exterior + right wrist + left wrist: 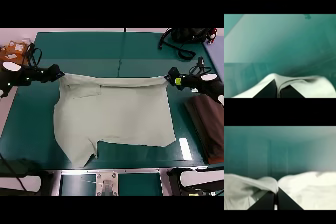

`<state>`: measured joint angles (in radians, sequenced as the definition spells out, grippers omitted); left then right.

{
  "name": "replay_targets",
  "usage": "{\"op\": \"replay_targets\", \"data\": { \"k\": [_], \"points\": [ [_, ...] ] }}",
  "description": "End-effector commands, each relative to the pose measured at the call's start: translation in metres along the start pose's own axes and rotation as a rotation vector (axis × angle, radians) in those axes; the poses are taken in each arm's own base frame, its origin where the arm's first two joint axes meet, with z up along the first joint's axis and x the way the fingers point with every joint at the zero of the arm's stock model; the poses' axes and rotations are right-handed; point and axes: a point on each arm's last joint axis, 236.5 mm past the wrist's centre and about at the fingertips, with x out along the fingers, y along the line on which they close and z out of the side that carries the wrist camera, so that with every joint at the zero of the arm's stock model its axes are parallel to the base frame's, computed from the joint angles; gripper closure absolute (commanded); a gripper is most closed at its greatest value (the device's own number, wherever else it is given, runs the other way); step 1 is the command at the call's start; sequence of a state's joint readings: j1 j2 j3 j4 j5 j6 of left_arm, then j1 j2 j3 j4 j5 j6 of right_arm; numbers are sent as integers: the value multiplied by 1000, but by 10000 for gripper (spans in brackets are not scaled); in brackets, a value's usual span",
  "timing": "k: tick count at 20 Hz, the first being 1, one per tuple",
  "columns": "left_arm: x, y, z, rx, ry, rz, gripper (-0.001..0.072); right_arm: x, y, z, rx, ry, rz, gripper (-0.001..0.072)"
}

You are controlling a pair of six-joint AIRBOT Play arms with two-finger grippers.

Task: Fold the shirts.

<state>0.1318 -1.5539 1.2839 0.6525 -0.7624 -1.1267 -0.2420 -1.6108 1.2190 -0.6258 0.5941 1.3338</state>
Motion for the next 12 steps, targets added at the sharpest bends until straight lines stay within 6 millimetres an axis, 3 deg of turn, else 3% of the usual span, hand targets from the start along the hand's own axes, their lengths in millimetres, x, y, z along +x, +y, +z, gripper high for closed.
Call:
{"op": "replay_targets", "data": {
  "k": [1, 4, 6, 9, 12],
  "points": [
    [4, 11, 44, -11, -154, 41, 681, 26, 13, 35, -19, -44, 35, 697],
    [-11, -3, 84, 39, -258, 38, 681, 27, 38, 65, -58, -92, 80, 697],
    [-17, -9, 95, 52, -285, 34, 681, 30, 45, 73, -70, -105, 93, 697],
    [-6, -6, 78, 63, -216, 26, 681, 41, 37, 57, -69, -41, 88, 697],
    [12, 7, 34, 81, -41, 30, 681, 47, 14, 20, -133, 110, 37, 698]
  ]
}}
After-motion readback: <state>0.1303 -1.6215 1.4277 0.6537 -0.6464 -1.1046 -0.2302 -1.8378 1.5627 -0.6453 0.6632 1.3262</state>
